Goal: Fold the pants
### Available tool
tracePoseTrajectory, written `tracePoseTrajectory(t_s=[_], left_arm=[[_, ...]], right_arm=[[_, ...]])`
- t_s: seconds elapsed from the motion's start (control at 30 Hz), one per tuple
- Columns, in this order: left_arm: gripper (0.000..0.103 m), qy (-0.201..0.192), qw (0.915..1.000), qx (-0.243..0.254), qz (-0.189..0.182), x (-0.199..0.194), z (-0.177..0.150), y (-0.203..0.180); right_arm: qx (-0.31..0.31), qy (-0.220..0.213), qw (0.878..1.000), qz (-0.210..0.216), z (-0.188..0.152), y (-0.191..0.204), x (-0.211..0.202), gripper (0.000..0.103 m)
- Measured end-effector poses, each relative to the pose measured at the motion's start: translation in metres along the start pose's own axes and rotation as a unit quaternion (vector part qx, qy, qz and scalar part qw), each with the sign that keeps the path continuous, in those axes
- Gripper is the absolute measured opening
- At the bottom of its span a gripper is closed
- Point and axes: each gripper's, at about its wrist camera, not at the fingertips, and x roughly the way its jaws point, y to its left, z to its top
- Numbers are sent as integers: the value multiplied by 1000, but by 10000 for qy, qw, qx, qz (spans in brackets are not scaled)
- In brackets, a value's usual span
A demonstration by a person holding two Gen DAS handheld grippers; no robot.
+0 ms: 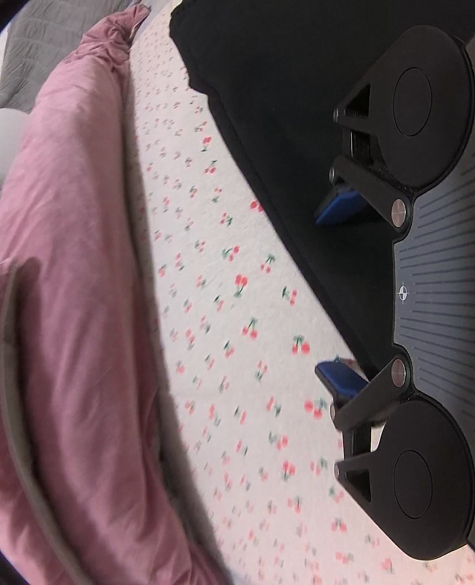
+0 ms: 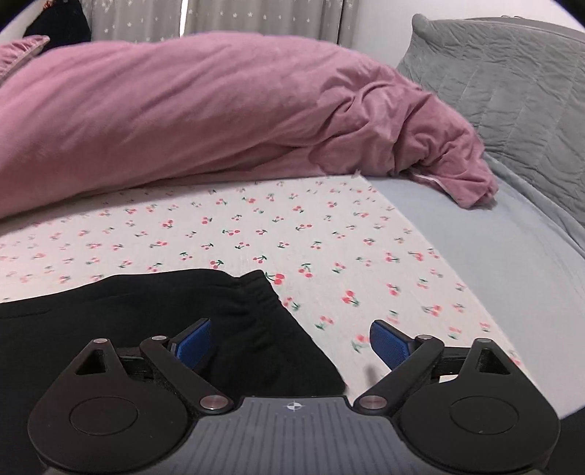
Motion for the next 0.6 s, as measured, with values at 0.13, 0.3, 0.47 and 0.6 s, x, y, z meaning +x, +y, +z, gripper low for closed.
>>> tracePoseTrajectory(t_s=[0.13, 0.3, 0.47, 0.6], left_arm=[[56, 20, 9994, -191, -298, 6, 0, 0], [9, -54, 9980, -447, -440, 3, -3, -4], [5, -857, 9963, -57, -25, -19, -14, -28], [6, -1294, 9910, -304, 131, -25, -17, -20]], right_arm=[[212, -57, 9997, 118, -6, 3, 15, 65], [-166, -427, 9989, -133, -10, 18, 2, 23], [-192, -1070, 9930, -458, -7, 11, -25, 20], [-105, -974, 9938, -527, -3, 4, -13, 16]])
